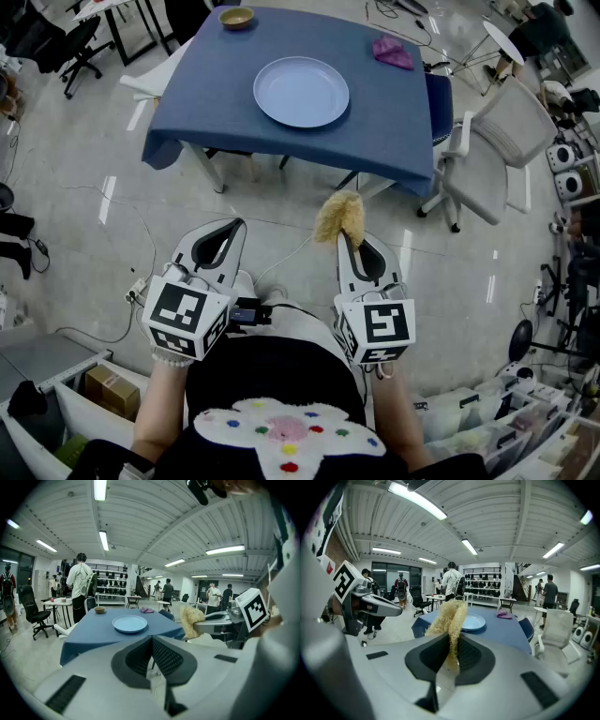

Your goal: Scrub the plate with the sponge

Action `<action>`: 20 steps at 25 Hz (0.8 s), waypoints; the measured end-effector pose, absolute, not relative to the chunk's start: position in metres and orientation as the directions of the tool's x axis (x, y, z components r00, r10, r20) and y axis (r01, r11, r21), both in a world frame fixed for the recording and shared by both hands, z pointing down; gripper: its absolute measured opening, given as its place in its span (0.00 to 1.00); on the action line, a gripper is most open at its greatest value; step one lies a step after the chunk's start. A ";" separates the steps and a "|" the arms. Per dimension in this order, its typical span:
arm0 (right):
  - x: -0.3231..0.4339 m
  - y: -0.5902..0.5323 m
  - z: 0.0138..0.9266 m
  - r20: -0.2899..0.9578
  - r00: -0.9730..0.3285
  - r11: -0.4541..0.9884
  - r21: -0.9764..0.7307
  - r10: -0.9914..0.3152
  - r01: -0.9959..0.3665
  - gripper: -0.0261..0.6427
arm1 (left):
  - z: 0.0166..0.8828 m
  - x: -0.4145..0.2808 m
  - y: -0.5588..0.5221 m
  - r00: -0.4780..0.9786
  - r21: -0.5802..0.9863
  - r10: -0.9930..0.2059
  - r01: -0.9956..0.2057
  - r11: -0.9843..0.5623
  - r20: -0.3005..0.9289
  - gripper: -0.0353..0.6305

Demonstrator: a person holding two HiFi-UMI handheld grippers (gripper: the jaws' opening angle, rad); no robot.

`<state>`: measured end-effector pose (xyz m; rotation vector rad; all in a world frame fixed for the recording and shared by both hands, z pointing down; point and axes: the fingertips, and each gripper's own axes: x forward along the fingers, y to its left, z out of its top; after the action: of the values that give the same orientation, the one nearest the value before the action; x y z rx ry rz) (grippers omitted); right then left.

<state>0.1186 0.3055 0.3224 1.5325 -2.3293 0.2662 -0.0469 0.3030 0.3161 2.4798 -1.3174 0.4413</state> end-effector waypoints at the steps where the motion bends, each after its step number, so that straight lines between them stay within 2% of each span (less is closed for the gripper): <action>1: 0.117 0.305 0.323 0.378 -0.361 0.401 0.030 -0.852 -0.915 0.10 | 0.316 -0.048 0.302 0.532 0.115 -0.746 -0.837 -0.535 0.401 0.07; 12: 0.112 0.304 0.323 0.376 -0.365 0.406 0.031 -0.851 -0.914 0.10 | 0.318 -0.053 0.303 0.526 0.113 -0.749 -0.841 -0.530 0.402 0.07; 17: 0.113 0.301 0.323 0.362 -0.369 0.386 -0.026 -0.856 -0.922 0.10 | 0.323 -0.054 0.300 0.515 0.092 -0.753 -0.844 -0.528 0.409 0.07; 20: 0.117 0.302 0.323 0.359 -0.365 0.380 -0.030 -0.859 -0.925 0.10 | 0.322 -0.048 0.301 0.527 0.117 -0.751 -0.841 -0.528 0.399 0.15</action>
<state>0.1172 0.3022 0.3227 1.5718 -2.3592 0.3292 -0.0483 0.3012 0.3223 2.4741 -1.3287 0.4360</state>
